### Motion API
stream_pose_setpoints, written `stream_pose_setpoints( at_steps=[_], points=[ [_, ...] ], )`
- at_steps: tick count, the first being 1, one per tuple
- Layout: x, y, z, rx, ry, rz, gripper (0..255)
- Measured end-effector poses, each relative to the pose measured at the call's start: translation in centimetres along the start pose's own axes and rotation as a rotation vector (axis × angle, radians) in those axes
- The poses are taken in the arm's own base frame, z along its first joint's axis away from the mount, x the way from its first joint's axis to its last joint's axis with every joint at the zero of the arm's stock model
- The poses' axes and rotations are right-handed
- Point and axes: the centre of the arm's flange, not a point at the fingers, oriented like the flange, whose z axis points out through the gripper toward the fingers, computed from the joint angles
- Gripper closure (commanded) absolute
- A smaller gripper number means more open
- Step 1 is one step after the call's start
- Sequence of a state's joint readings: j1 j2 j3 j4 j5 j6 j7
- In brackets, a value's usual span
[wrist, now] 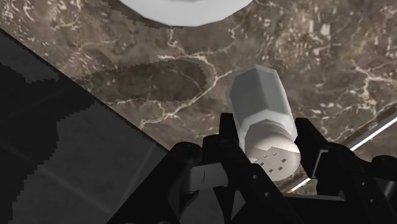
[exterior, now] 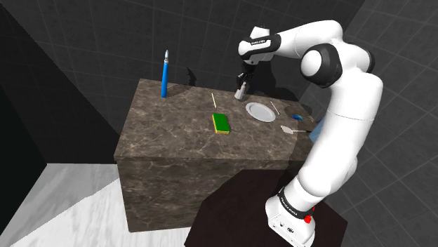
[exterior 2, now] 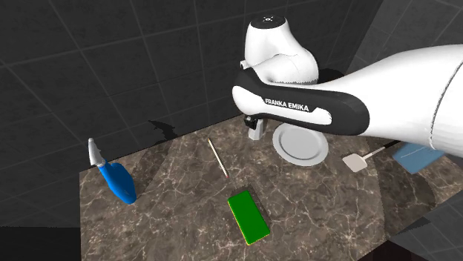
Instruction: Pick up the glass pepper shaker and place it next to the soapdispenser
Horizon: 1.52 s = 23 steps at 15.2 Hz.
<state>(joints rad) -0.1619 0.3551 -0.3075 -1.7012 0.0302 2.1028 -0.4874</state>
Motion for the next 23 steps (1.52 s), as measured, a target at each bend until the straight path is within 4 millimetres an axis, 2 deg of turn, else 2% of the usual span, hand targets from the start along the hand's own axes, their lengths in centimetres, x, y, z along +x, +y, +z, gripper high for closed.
stream_pose_setpoints(
  at_steps=[23],
  points=[
    [0.2,1.3,-12.1,0.0,0.0,0.0,255]
  ],
)
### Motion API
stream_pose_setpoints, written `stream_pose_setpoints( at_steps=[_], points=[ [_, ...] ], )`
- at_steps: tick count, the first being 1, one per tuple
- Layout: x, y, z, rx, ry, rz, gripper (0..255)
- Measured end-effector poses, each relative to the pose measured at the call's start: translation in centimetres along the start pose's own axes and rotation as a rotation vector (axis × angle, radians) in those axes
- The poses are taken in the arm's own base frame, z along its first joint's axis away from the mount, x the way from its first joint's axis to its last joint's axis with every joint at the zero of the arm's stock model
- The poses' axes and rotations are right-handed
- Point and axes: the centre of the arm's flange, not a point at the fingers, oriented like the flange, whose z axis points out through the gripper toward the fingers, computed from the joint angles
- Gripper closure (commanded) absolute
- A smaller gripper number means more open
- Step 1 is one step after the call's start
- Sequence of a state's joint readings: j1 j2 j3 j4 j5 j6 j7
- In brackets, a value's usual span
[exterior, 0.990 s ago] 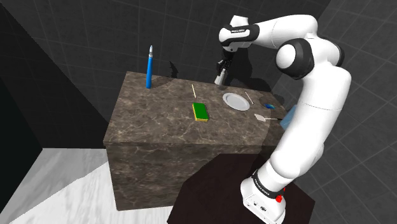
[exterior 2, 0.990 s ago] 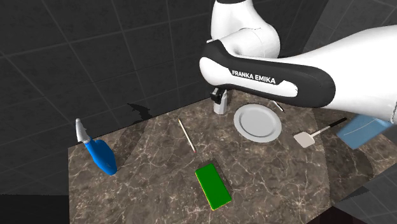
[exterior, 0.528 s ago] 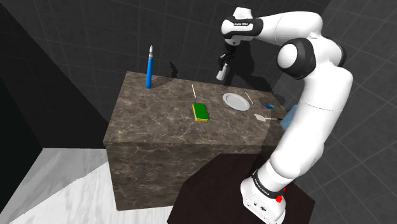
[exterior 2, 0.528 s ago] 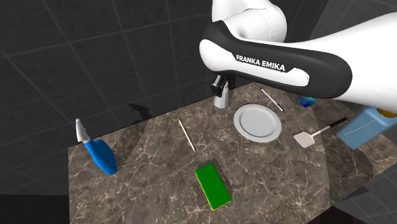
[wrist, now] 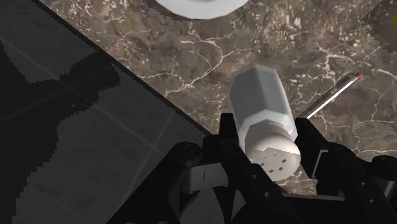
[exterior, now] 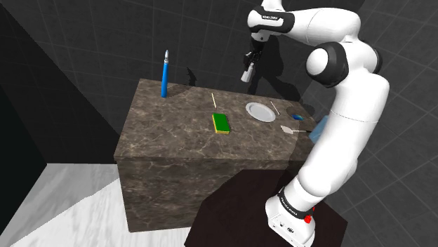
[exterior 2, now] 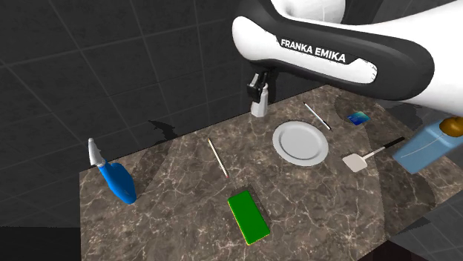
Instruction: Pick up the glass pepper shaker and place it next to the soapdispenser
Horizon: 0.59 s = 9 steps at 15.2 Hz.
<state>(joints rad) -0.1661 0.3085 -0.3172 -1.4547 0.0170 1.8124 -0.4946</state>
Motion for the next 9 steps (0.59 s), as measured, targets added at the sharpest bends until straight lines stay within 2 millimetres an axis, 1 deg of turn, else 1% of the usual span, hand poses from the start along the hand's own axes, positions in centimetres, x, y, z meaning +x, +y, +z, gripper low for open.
stream_pose_setpoints(
  at_steps=[9],
  points=[
    [0.1,0.4,-4.7,0.0,0.0,0.0,255]
  ],
)
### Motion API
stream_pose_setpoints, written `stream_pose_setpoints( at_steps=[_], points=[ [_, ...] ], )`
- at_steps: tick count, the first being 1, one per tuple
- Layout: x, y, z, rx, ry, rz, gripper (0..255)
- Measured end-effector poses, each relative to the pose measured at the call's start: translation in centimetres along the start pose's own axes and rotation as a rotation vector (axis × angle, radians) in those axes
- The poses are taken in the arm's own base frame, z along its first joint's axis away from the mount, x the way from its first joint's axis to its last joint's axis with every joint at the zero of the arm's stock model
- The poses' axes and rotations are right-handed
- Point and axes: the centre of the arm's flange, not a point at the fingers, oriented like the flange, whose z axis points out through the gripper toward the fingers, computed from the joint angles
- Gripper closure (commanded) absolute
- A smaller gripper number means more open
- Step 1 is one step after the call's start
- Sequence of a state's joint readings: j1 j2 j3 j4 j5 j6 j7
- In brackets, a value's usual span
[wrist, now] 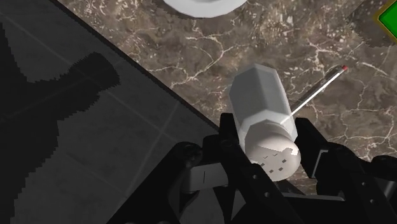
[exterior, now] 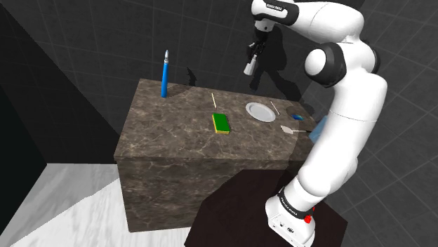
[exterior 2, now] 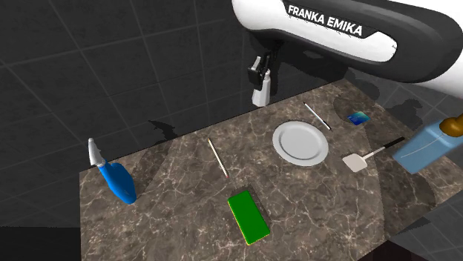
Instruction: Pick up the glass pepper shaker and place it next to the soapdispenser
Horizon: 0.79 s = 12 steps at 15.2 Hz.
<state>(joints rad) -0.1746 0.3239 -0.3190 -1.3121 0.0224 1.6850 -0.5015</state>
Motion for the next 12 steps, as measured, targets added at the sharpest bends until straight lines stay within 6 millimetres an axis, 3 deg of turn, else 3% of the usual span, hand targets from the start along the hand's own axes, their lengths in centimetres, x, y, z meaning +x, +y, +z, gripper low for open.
stream_pose_setpoints(
  at_steps=[12],
  points=[
    [0.1,0.6,-6.4,0.0,0.0,0.0,255]
  ],
)
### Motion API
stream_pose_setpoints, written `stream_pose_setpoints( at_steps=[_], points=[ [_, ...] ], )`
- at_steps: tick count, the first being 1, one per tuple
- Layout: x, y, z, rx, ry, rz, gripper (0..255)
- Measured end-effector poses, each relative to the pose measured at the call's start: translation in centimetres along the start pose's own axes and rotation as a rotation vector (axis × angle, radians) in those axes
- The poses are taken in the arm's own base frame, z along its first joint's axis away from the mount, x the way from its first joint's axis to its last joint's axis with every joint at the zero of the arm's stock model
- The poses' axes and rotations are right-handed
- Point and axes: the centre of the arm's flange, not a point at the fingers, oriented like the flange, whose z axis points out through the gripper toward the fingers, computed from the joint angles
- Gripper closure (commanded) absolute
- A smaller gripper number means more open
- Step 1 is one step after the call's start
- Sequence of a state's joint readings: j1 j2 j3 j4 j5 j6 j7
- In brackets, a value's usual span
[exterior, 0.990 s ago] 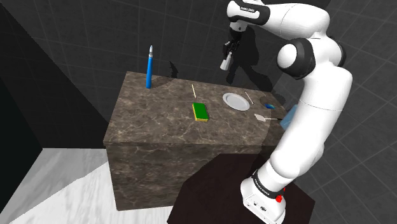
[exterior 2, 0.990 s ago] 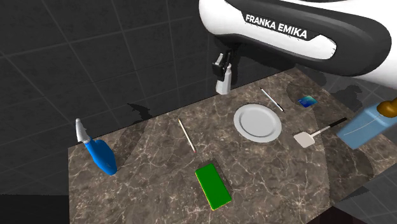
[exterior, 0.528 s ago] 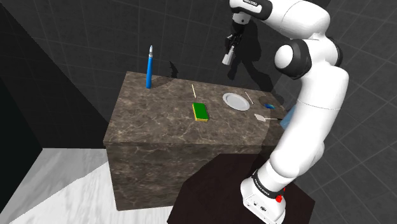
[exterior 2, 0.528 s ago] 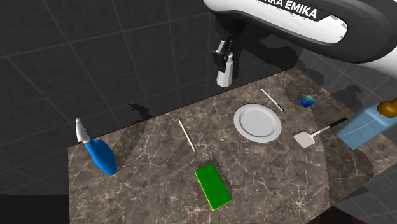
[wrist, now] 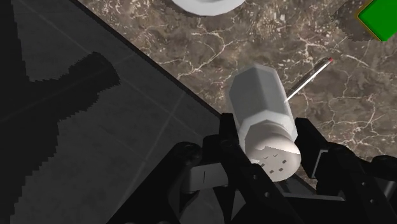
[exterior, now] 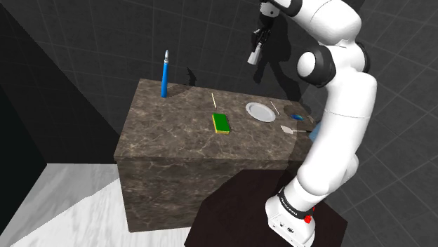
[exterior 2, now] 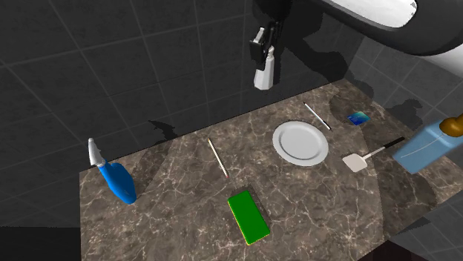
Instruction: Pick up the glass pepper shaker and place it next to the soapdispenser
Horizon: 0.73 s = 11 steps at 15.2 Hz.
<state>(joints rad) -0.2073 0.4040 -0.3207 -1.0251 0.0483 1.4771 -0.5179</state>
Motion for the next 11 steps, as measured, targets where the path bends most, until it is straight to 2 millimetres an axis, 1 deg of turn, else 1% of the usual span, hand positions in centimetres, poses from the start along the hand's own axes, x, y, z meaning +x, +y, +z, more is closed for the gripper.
stream_pose_setpoints(
  at_steps=[4,7,9,11],
  points=[
    [0.0,0.2,-2.1,0.0,0.0,0.0,255],
    [0.1,0.3,-3.3,0.0,0.0,0.0,255],
    [-1.3,1.5,-3.6,0.0,-0.001,0.0,255],
    [-3.3,2.9,-3.8,0.0,-0.001,0.001,255]
  ],
)
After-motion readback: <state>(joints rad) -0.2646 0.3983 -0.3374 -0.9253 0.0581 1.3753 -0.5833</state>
